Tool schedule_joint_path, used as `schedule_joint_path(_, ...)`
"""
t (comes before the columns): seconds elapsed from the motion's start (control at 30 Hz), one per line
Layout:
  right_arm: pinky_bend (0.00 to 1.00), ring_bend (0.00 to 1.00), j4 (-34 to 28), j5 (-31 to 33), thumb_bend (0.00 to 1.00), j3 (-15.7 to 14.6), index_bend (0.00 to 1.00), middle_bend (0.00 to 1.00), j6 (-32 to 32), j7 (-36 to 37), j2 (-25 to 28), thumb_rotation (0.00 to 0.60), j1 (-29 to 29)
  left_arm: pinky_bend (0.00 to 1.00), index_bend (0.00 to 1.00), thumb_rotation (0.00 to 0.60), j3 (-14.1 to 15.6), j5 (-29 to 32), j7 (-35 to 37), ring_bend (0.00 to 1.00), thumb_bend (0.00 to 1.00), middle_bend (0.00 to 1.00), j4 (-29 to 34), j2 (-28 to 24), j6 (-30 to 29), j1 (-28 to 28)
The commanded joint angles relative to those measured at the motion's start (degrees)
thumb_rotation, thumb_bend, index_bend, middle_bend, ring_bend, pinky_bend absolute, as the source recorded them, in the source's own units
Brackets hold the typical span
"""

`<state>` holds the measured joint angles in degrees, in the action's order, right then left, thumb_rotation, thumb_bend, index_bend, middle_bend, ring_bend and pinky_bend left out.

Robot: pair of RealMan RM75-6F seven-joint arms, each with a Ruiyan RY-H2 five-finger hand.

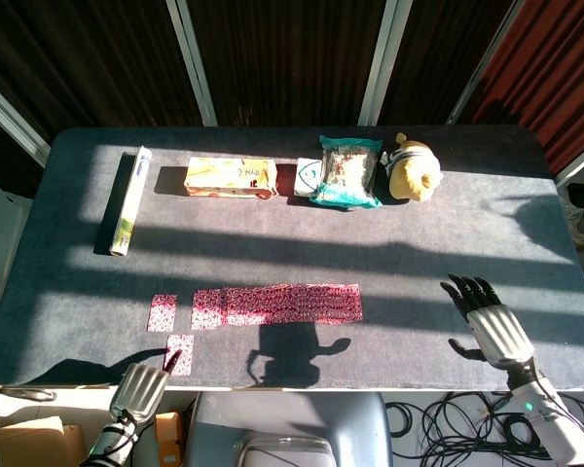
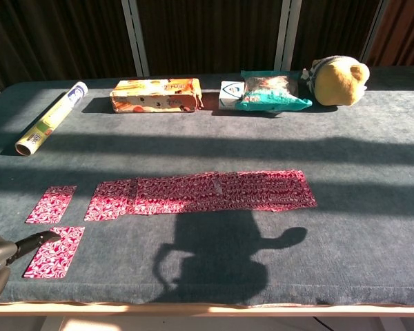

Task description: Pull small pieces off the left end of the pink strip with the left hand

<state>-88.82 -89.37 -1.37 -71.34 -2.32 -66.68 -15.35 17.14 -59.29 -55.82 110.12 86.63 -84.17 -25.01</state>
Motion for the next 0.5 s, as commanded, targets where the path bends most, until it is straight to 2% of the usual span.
schedule_joint_path(0.03, 0.01, 0.0, -0.1, 0.2, 0.18, 0.2, 0.0, 0.0, -1.2, -0.7, 0.0, 0.6, 0.6, 1.0, 0.0, 0.6, 1.0, -5.4, 3.9, 0.99, 0.68, 0.89, -0.7, -1.7, -1.3, 1.2)
schedule_joint_path(0.1, 0.01, 0.0, -0.7, 0.1, 0.18, 0.4, 0.0, 0.0, -4.0, -3.2, 0.2, 0.6, 2.0, 1.0, 0.0, 0.6, 1.8, -11.6, 10.5, 0.91, 0.54, 0.65, -1.8, -4.5, -2.5, 2.0)
schedule_joint_path(0.13, 0.01, 0.0, -1.2, -0.8, 0.18, 0.2, 0.0, 0.0, -6.8, -4.6, 0.7, 0.6, 3.4, 0.97, 0.0, 0.6, 2.1, -14.9, 13.9, 0.81, 0.49, 0.54, -2.5, -6.7, -5.0, 3.0)
schedule_joint_path(0.17, 0.01, 0.0, -2.0, -1.9, 0.18, -0.6, 0.0, 0.0, -10.3, -5.2, 1.9, 0.6, 5.5, 0.9, 0.0, 0.6, 3.3, -19.0, 18.7, 0.67, 0.46, 0.43, -3.0, -9.6, -8.1, 4.5)
schedule_joint_path(0.2, 0.01, 0.0, -2.8, -3.5, 0.18, -1.7, 0.0, 0.0, -13.0, -4.4, 3.2, 0.6, 7.3, 0.75, 0.0, 0.6, 5.8, -23.9, 24.4, 0.5, 0.44, 0.3, -4.9, -12.6, -9.4, 5.6)
schedule_joint_path(0.23, 0.01, 0.0, -3.0, -4.0, 0.18, -2.2, 0.0, 0.0, -14.4, -3.5, 3.8, 0.6, 8.3, 0.63, 0.0, 0.6, 7.1, -26.8, 28.3, 0.37, 0.44, 0.21, -6.6, -14.1, -10.0, 6.1)
schedule_joint_path(0.3, 0.01, 0.0, -1.7, -4.7, 0.18, -2.9, 0.0, 0.0, -18.9, -1.7, 4.1, 0.6, 11.2, 0.24, 0.0, 0.6, 8.5, -33.8, 39.8, 0.06, 0.42, 0.02, -13.8, -15.2, -14.8, 8.9)
schedule_joint_path(0.33, 0.01, 0.0, -0.8, -4.5, 0.18, -3.0, 0.0, 0.0, -20.2, -1.3, 3.7, 0.6, 12.4, 0.15, 0.0, 0.6, 8.2, -36.0, 44.2, 0.02, 0.42, 0.0, -18.0, -14.4, -17.4, 10.4)
schedule_joint_path(0.4, 0.01, 0.0, 1.1, -3.6, 0.18, -3.1, 0.0, 0.0, -22.1, -0.4, 2.5, 0.6, 14.4, 0.06, 0.0, 0.6, 6.3, -38.0, 52.1, 0.0, 0.41, 0.0, -27.2, -11.2, -22.5, 14.0)
schedule_joint_path(0.5, 0.0, 0.0, 2.6, -4.9, 0.18, -3.6, 0.0, 0.0, -23.3, -1.0, 1.7, 0.6, 15.4, 0.0, 0.0, 0.6, 4.4, -37.5, 49.7, 0.0, 0.4, 0.0, -33.0, -9.8, -23.1, 16.7)
